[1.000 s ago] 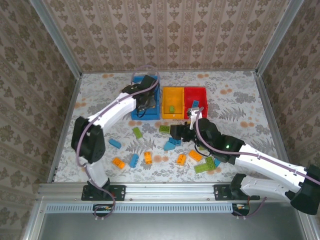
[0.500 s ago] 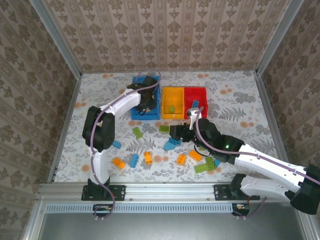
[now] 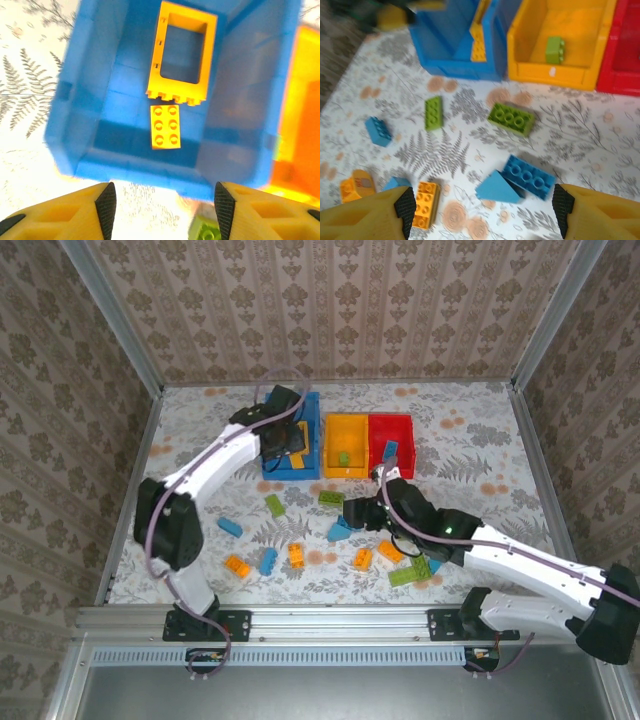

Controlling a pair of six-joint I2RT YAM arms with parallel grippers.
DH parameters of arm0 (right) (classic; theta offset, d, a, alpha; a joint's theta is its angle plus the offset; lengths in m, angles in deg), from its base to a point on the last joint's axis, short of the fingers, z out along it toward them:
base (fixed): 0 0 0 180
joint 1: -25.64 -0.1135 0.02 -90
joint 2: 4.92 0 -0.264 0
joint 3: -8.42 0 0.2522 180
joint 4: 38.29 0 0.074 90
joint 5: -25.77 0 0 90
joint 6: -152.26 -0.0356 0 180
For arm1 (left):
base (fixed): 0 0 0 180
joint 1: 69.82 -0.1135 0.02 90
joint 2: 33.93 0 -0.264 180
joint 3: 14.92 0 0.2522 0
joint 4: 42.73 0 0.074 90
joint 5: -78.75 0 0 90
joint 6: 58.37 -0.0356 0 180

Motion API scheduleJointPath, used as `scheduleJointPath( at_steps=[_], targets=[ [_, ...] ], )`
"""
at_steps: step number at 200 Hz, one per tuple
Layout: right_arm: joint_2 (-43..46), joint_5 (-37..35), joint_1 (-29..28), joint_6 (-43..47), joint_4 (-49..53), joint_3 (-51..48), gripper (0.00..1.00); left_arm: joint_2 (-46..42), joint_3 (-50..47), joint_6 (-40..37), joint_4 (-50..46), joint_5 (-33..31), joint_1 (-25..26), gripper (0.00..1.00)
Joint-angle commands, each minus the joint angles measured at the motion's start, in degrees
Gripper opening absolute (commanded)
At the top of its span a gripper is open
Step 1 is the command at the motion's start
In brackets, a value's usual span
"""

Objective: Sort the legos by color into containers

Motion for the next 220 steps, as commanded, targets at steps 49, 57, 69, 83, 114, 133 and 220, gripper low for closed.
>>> scheduleJointPath(
  at_steps=[49,57,69,83,114,133,220],
  targets=[
    [-15.0,-0.3,-1.6,-9.0,7.7,6.2,0.77,-27.0,-24.0,-0.1,6.2,-6.0,18.4,0.68],
    [-16.1,-0.1,-2.3,-8.8,6.9,6.8,0.77,-29.5,-26.4,0.8,5.9,-7.7,20.8,0.68],
    [-17.7,-0.2,-3.4,-7.7,7.7,8.5,0.76,-32.9,-29.1,3.3,3.3,-10.9,24.3,0.67],
    [-21.5,-0.1,-4.6,-5.8,9.1,9.9,0.75,-37.4,-31.8,6.3,0.1,-13.7,26.8,0.67],
    [-25.3,5.0,-4.5,0.2,7.4,8.5,0.8,-47.9,-37.0,11.1,-5.1,-17.2,29.5,0.68],
    [-27.3,7.2,-3.4,4.5,9.0,9.5,0.82,-53.1,-38.7,12.4,-7.8,-18.2,29.5,0.68],
    [-35.9,15.9,1.9,8.4,5.2,9.8,0.86,-56.3,-37.3,12.4,-11.6,-19.5,29.3,0.69]
  ],
)
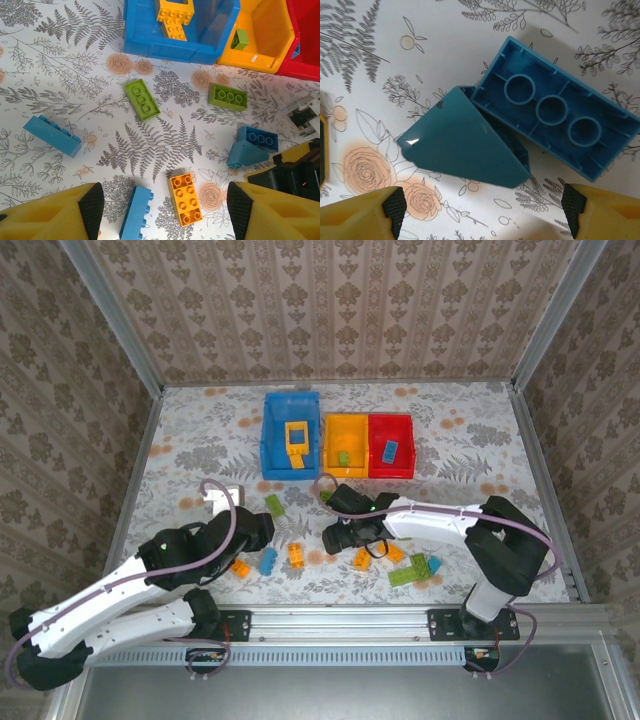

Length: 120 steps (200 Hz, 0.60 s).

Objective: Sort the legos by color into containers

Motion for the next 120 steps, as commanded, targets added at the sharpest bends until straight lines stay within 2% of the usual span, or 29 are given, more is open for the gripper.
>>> scheduleJointPath(
  at_steps=[1,65,120],
  targets=[
    [-2.4,2.9,1.1,3.7,-1.5,1.3,0.87,0.2,0.9,0.7,-1.5,-1.4,0.1,0.69],
    [-8.7,3.9,1.6,10.2,0.3,7.7,0.87,1.4,0.6,0.6,-0.1,-0.7,0.1,0.69],
    [-9.5,1.7,-1.2,9.9,1.7,8.3,0.72,2.1,0.2,0.5,1.1,-0.4,0.1,0.69]
  ],
)
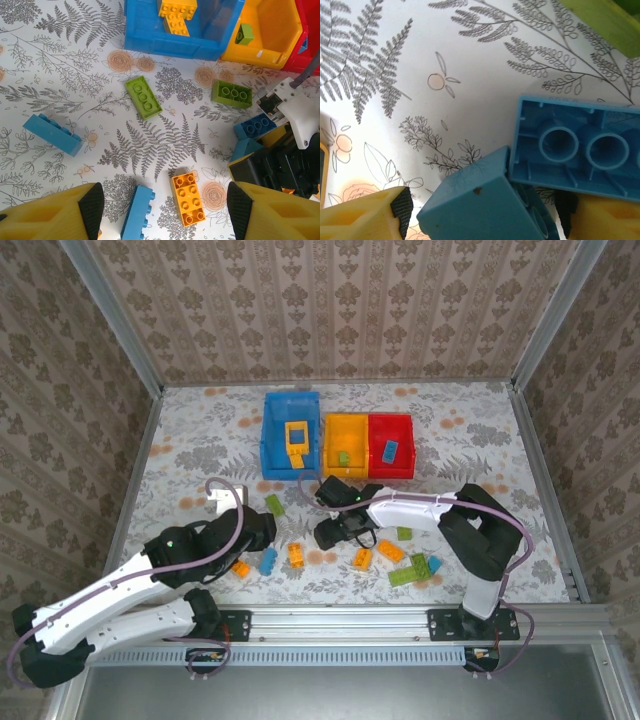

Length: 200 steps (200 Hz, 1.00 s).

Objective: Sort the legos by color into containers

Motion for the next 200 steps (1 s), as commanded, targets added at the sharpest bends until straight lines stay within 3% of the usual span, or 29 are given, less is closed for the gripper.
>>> scheduleJointPath(
  at_steps=[1,68,95,115,138,170,200],
  targets=[
    [-1.4,-1.0,-1.9,0.7,1.8,1.1,0.72,0.2,0.1,0.5,0.8,-0.4,0.1,0.69],
    [-4.0,-4.6,-3.2,-0.6,2.5,3.5,0.56,1.6,-0.1,0.4,2.6,0.7,0.1,0.69],
    [-3.2,-5.2,-3.9,-1.0,2.2,3.7,0.41,1.6,-0.7,0.6,3.4,1.0,0.1,0.69],
    [-0.1,-6.1,-4.4,-1.9,2.2,2.9,0.33,1.9,-0.6,0.0,4.2,1.3,0.1,0.69],
    [7.8,-8.8,-4.2,-3.6,3.0,0.3,0.29,2.8,-0.1,-1.4,6.2,2.6,0.1,0.69],
    [19.4,-9.3,1.6,-5.3,4.4,-3.9,0.26,6.4,1.6,-4.0,11.0,5.3,0.3,0.69],
    [25.2,-8.2,11.5,-3.7,5.5,-4.8,0.25,11.3,3.9,-6.0,15.9,7.6,0.6,0.68]
  ],
)
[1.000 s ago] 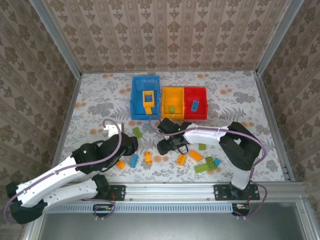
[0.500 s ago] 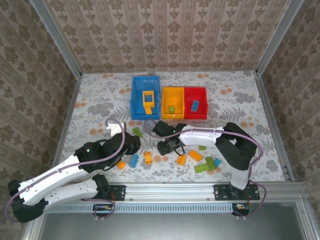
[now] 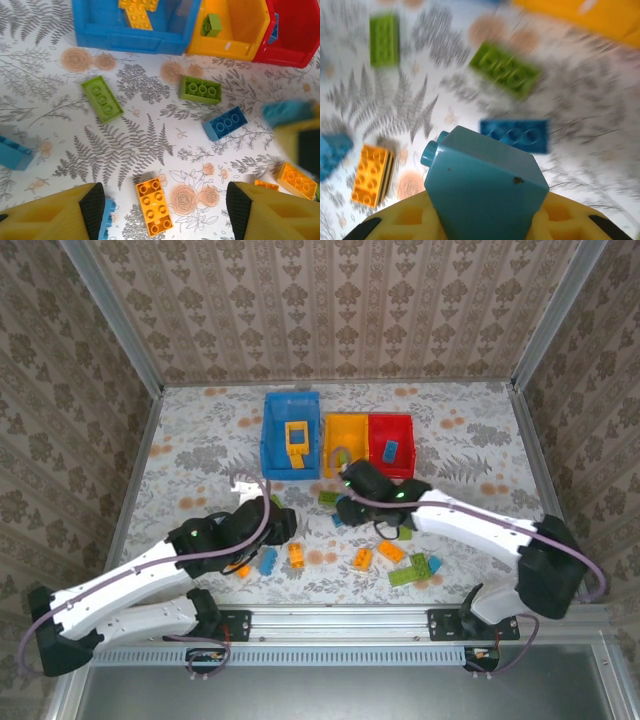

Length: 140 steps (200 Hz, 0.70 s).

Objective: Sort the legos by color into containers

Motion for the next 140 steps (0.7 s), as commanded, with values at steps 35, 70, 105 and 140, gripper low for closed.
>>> scheduleJointPath(
  at_steps=[35,70,105,140],
  targets=[
    [-0.5,1.4,18.8,2.1,2.1,2.0,0.25,10.1,6.9,-4.9,10.4,4.1,2.0,0.67],
    [-10.8,2.2,24.4,3.5,1.1,9.3,0.24,15.7,10.6,-5.9,11.7,4.9,3.3,0.66],
    [-19.5,2.3,25.9,4.4,1.1,16.2,0.27,17.1,11.8,-5.9,11.7,4.8,4.1,0.66],
    [-24.7,6.2,26.8,5.0,0.0,20.3,0.34,16.6,11.2,-5.2,11.6,4.3,4.5,0.66]
  ],
)
